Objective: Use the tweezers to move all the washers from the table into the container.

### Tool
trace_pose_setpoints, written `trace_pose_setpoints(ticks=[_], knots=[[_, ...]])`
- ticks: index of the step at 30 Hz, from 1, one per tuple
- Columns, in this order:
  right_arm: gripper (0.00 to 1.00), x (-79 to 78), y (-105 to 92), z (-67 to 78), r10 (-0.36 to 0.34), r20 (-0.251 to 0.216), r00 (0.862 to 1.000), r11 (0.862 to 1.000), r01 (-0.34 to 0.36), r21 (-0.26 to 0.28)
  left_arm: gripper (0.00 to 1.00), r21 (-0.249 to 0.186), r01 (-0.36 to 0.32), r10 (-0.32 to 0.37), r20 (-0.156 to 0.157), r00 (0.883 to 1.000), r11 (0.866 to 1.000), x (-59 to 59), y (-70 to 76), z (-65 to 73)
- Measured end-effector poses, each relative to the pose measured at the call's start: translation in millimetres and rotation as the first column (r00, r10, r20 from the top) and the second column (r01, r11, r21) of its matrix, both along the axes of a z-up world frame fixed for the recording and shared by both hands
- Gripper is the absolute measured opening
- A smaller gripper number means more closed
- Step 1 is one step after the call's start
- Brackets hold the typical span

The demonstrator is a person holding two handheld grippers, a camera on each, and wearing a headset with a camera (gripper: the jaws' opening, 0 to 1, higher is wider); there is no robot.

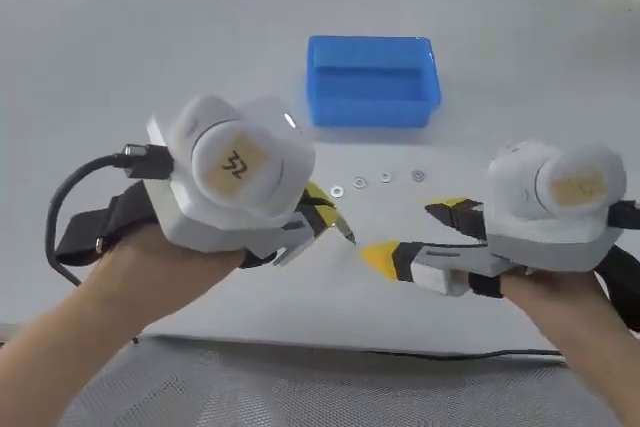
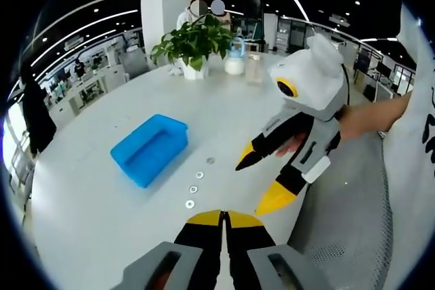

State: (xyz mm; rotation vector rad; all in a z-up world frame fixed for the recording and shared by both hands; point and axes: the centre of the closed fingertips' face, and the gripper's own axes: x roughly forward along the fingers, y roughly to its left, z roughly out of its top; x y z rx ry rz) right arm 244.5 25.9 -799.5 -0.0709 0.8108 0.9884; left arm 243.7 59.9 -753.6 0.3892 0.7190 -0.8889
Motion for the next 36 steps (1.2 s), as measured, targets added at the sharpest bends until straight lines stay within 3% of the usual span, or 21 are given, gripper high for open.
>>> trace_pose_setpoints(ticks=[3, 5, 7, 11, 14, 17, 21, 24, 28, 32, 36], knots=[[0.33, -4.3, 18.1, 1.4, 0.077, 0.01, 0.997, 0.997, -0.077, 0.026, 0.0, 0.012, 0.013, -0.013, 0.001, 1.0, 1.0, -0.5, 0.4, 0.3], [0.29, -3.4, 25.2, -2.4, 0.11, 0.028, 0.994, 0.994, -0.11, 0.002, 0.0, 0.026, 0.031, -0.031, 0.003, 1.0, 0.999, -0.4, -2.1, 1.9], [0.22, -0.5, 32.2, -2.6, 0.129, 0.055, 0.99, 0.992, -0.129, 0.005, 0.0, 0.036, 0.06, -0.06, 0.007, 0.998, 0.998, -1.0, -5.2, 3.1], [0.13, 0.2, 40.3, -5.0, 0.163, 0.053, 0.985, 0.986, -0.164, 0.005, 0.0, 0.05, 0.097, -0.098, 0.017, 0.995, 0.994, -0.4, -12.0, 3.6], [0.1, 4.1, 38.0, -9.0, 0.174, 0.075, 0.982, 0.985, -0.172, -0.032, 0.0, 0.046, 0.109, -0.11, 0.017, 0.994, 0.993, -0.5, -17.1, 3.8], [0.1, 3.7, 35.5, -9.9, 0.178, 0.068, 0.982, 0.984, -0.176, -0.021, 0.0, 0.048, 0.113, -0.114, 0.027, 0.993, 0.992, 0.4, -20.0, 4.0], [0.1, 2.5, 34.9, -9.3, 0.164, 0.053, 0.985, 0.986, -0.165, 0.0, 0.0, 0.036, 0.112, -0.112, 0.003, 0.994, 0.993, 0.3, -21.1, 4.2], [0.1, 4.2, 37.0, -8.4, 0.164, 0.05, 0.985, 0.986, -0.165, 0.001, 0.0, 0.058, 0.119, -0.119, -0.005, 0.993, 0.991, 1.7, -19.8, 4.6], [0.1, 11.2, 40.6, -0.3, 0.162, 0.058, 0.985, 0.986, -0.163, 0.014, 0.0, 0.071, 0.127, -0.129, 0.026, 0.991, 0.989, 6.9, -16.5, 12.1], [0.1, 17.2, 47.1, 3.5, 0.157, 0.043, 0.987, 0.986, -0.16, 0.057, 0.0, 0.069, 0.114, -0.116, 0.027, 0.993, 0.991, 14.1, -12.2, 16.6], [0.1, 19.6, 49.2, 0.8, 0.159, 0.044, 0.986, 0.985, -0.161, 0.056, 0.0, 0.076, 0.119, -0.122, 0.03, 0.992, 0.99, 17.0, -10.2, 13.7]])
